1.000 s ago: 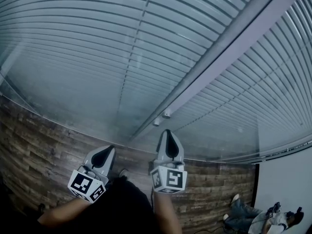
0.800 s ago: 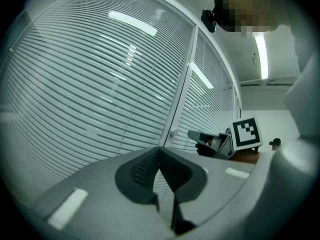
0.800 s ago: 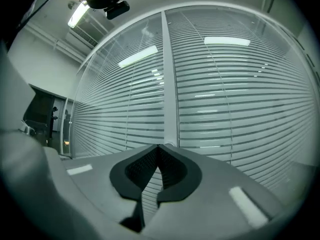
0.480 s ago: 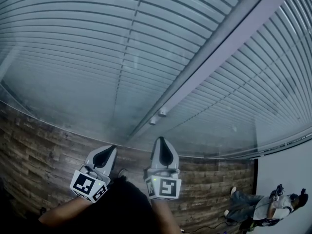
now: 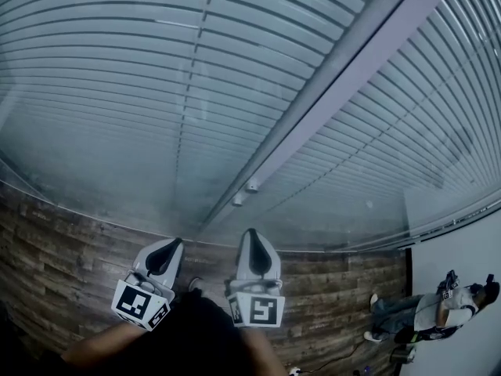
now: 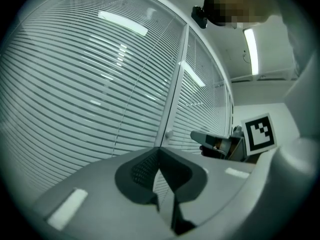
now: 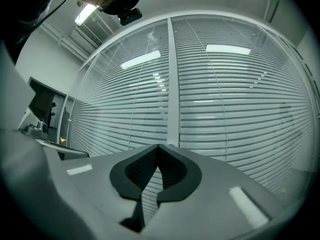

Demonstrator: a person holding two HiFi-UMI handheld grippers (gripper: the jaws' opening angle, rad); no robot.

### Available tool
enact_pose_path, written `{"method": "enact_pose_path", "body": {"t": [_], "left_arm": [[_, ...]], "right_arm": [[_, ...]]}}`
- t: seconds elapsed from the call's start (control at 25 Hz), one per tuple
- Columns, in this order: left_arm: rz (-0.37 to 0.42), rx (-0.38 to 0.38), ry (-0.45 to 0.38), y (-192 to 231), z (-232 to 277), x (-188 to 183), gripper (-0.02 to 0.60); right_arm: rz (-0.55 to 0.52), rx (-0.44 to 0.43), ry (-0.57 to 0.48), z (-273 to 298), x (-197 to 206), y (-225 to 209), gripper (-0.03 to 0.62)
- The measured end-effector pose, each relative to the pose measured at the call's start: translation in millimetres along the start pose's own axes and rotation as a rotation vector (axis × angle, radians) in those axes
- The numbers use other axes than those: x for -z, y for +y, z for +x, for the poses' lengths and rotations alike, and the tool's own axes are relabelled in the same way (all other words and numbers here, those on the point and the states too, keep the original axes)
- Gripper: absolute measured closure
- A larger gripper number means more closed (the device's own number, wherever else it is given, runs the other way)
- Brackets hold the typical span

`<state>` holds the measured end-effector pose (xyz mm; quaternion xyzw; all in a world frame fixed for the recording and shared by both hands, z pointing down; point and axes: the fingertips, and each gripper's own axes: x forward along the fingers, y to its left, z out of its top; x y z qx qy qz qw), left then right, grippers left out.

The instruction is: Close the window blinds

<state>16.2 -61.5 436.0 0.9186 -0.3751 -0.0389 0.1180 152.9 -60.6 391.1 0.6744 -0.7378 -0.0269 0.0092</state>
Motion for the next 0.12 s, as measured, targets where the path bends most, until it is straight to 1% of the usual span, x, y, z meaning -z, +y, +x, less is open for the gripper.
{"method": "enact_pose_path", "body": {"t": [0.12], "left_arm": [[0.021,0.011,0.001,1.6,-2.3,-2.5,0.581]], "right_arm": [[0.007,0.003,-0.003,4.0,-3.6,3.6,0.594]]}}
